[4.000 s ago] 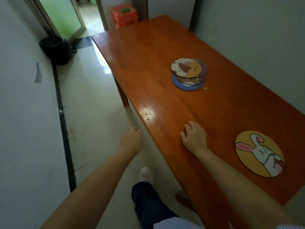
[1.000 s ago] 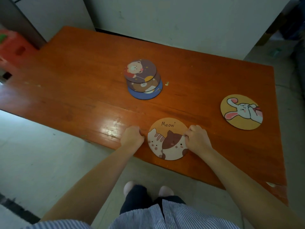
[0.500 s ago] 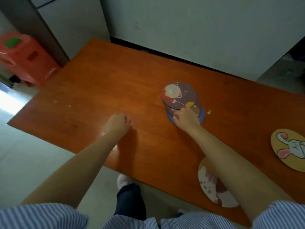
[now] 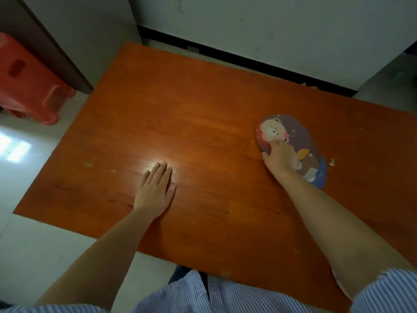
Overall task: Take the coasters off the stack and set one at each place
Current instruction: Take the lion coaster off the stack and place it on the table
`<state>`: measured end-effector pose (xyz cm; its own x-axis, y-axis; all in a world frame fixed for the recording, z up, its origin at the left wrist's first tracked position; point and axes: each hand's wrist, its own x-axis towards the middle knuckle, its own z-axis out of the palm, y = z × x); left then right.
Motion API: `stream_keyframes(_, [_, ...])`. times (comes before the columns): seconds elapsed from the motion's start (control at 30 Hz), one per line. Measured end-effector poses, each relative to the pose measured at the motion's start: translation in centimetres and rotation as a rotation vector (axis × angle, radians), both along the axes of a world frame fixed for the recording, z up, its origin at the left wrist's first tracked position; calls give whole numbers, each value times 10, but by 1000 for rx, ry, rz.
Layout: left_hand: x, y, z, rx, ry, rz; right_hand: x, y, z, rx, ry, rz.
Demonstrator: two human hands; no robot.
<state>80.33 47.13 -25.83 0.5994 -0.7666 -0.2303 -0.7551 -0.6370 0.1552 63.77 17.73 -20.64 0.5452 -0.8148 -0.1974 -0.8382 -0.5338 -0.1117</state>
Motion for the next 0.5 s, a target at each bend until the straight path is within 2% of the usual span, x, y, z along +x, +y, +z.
stream_keyframes(0.13, [-1,1,0,-55,-16,13,4,-2,-2,-46,6,85])
stream_keyframes(0.33, [-2,0,-2,-64,-17,35,-2,8,19,22,-249,-15])
stream_keyframes(0.43, [-2,0,-1,-82,10,41,-7,53,32,99,-447,112])
stream_keyframes(0.5, [-3,0,5,-90,5,52,-14,93,34,208,-487,257])
